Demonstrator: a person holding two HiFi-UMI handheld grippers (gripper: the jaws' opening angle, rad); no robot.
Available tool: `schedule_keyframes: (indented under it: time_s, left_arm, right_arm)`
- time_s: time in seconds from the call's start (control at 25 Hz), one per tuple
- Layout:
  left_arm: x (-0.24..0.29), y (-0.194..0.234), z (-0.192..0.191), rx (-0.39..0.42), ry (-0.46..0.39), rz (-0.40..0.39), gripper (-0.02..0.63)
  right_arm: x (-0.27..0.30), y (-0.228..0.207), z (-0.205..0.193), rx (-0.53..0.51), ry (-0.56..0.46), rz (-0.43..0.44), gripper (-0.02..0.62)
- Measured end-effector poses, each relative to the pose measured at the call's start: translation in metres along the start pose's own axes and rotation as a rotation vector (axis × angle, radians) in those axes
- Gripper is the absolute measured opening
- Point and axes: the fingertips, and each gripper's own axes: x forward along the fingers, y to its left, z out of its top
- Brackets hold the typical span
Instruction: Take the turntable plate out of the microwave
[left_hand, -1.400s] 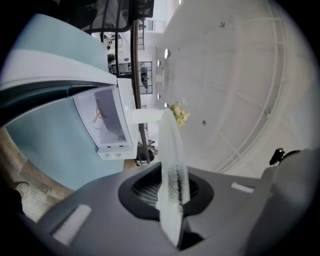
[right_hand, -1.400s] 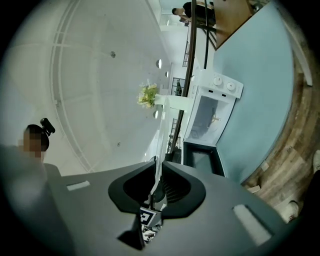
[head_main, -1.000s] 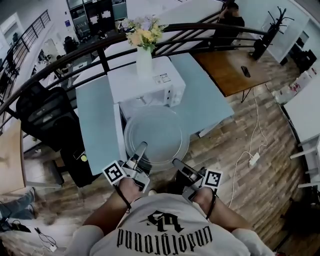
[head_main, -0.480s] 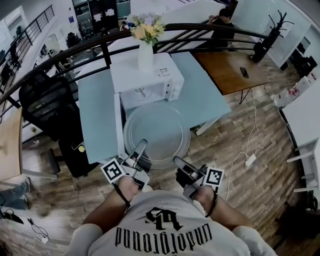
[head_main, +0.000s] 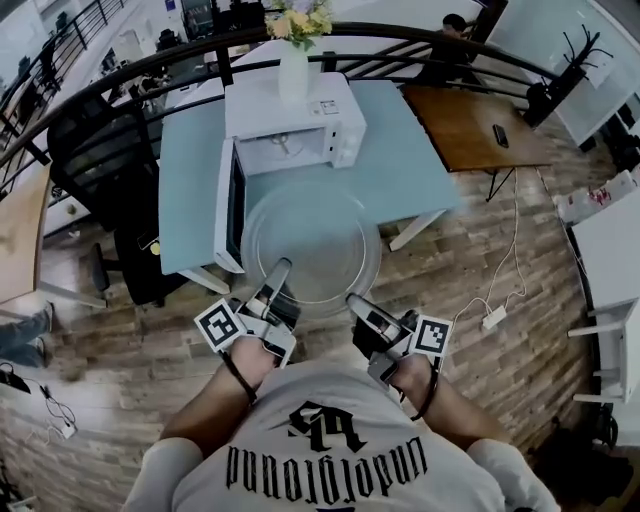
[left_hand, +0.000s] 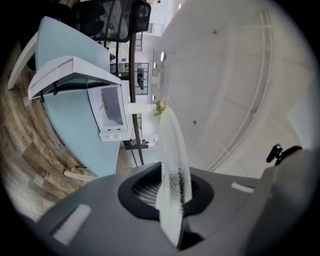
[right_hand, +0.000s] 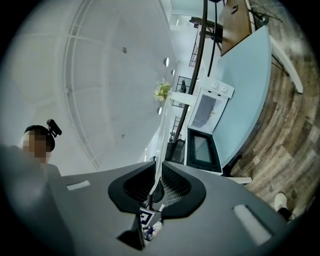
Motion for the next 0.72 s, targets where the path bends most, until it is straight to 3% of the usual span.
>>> schedule_keyframes:
  time_s: [0.32,0.72]
  left_arm:
    - [-0.017,-0.008,-0.061,0.026,-0.044,0.011,0.078]
    - [-0.037,-0.007,-0.123,0.001,-0.071,0.019,0.078]
  right_arm:
    - [-0.061,0.002,-0.01,0.01,0.07,0.015,0.041]
    - [-0.119,0.001,-0.029,0.023,0.111,0.028,0.041]
